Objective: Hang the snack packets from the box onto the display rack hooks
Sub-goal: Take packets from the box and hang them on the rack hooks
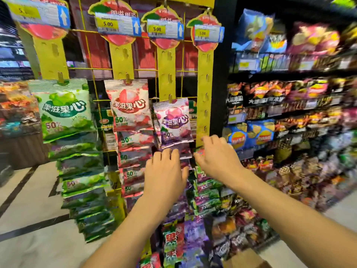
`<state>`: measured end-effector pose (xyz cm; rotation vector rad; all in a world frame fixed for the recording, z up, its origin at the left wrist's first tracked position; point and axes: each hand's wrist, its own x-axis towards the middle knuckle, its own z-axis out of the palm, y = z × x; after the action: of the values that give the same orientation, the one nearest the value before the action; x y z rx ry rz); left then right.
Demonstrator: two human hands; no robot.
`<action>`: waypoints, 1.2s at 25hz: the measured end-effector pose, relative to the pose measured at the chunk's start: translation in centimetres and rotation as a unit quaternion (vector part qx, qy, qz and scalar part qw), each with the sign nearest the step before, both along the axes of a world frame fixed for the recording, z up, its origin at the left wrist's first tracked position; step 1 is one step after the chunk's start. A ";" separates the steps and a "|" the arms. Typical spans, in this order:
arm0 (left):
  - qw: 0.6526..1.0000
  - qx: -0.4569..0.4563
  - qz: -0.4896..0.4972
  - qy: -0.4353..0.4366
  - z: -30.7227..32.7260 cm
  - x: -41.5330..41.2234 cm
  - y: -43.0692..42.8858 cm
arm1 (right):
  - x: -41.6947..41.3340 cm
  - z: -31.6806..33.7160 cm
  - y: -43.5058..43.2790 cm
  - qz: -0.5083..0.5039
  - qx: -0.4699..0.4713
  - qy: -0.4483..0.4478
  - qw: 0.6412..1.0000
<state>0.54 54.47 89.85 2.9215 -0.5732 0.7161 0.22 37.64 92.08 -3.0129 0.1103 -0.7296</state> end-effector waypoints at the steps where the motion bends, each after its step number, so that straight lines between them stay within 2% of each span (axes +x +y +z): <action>1: 1.000 0.004 -0.001 0.007 -0.2 -0.3 -1.5 | -0.5 -0.5 -1.9 -0.007 0.000 0.003 1.000; 15: 0.998 0.052 -0.015 0.041 -2.1 -2.4 -31.4 | -6.3 -5.2 -32.9 -0.050 0.012 0.055 0.997; 21: 0.992 0.072 -0.017 0.101 -5.7 -0.5 -38.8 | -5.2 -8.7 -40.3 -0.061 0.034 0.102 0.992; 30: 0.984 0.064 -0.038 0.162 -12.5 7.6 -45.8 | 1.3 -15.0 -45.0 -0.073 0.011 0.184 0.980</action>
<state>8.10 8.69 77.34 3.0182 -0.7112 0.1933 1.48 -7.39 77.11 -3.1046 0.3499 -0.1658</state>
